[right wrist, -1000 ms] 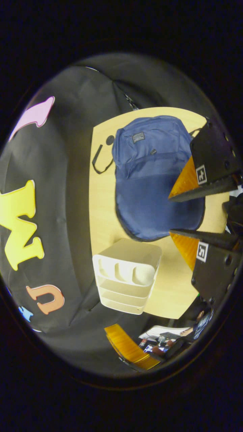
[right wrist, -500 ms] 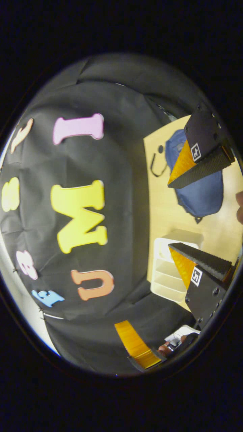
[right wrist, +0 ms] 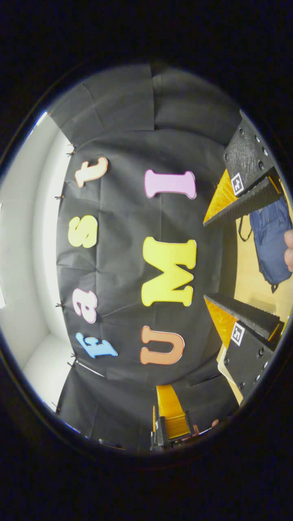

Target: Open the schoolbag, grab two books from the bookshelf and put them into the schoolbag.

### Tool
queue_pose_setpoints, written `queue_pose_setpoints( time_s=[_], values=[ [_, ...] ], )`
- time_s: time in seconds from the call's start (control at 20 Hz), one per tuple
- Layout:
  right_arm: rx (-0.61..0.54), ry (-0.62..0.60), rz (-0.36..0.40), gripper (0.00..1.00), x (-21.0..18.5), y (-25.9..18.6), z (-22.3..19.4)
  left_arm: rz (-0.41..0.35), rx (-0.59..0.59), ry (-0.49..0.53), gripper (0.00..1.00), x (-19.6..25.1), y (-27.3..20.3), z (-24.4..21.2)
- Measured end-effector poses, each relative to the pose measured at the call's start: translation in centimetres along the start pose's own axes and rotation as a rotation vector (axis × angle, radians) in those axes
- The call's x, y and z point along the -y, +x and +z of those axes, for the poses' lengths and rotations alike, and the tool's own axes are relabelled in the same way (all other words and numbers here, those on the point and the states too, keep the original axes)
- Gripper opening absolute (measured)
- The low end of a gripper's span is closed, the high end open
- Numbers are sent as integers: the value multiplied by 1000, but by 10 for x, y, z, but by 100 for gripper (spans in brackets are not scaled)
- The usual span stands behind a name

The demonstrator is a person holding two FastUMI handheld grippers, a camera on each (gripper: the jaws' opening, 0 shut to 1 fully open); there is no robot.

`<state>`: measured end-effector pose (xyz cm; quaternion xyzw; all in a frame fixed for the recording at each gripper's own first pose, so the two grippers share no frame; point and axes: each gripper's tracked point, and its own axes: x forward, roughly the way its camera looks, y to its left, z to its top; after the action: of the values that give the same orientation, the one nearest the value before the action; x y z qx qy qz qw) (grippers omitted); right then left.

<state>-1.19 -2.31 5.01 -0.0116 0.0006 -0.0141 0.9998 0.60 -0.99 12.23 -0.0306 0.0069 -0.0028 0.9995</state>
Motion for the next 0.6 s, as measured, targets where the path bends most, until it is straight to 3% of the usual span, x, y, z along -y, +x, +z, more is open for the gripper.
queue_pose_setpoints(
  time_s=[0.6],
  values=[
    [37, 3, -23, 95, -3, -13, 11, 28, 1, 24, 96, -33, -27, -10]
  ],
)
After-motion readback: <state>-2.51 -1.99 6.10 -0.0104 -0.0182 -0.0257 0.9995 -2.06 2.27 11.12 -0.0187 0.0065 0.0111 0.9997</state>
